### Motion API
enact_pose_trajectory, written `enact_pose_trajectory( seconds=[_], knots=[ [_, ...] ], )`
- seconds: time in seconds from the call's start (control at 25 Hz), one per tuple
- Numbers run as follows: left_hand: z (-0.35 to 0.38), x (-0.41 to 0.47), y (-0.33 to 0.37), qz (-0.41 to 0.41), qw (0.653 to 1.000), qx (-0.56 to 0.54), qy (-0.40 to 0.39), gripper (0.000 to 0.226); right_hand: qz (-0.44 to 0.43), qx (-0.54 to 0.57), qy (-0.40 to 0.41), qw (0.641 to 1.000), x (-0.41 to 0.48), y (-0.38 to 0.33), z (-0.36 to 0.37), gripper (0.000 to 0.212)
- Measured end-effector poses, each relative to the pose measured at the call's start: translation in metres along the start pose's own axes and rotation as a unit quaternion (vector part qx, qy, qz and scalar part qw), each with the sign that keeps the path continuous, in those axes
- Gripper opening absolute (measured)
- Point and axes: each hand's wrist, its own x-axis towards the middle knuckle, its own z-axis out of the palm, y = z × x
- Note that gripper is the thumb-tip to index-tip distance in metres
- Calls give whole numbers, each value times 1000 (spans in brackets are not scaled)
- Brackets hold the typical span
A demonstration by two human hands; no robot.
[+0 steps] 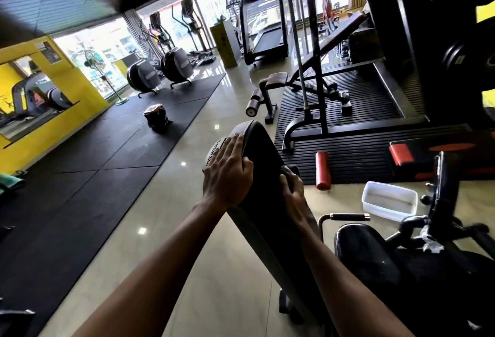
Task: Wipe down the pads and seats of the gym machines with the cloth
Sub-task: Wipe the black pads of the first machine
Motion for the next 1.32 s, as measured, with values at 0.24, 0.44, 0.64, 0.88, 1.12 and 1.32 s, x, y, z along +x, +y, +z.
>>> enact_pose_trajectory(
  seconds=[0.24,0.44,0.64,0.88,1.12,1.32],
  knots=[
    [-4,-2,1,11,1000,-8,-20,69,-160,-44,13,986,-100,8,-10,44],
    [-5,-3,-1,14,999,-19,-28,77,17,26,-15,999,-54,20,-17,38],
    [-10,-4,-6,55,998,-8,-42,79,-98,5,-28,995,-102,-25,-2,52],
    [-17,-13,-8,97,993,10,-70,67,-99,-26,15,995,-129,19,-13,62],
    [0,-33,-24,397,886,234,43,42,-89,-53,-24,994,-123,-34,0,64],
    [8,-38,-9,435,826,355,-45,46,-178,-76,22,981,-157,18,-4,55]
  ],
)
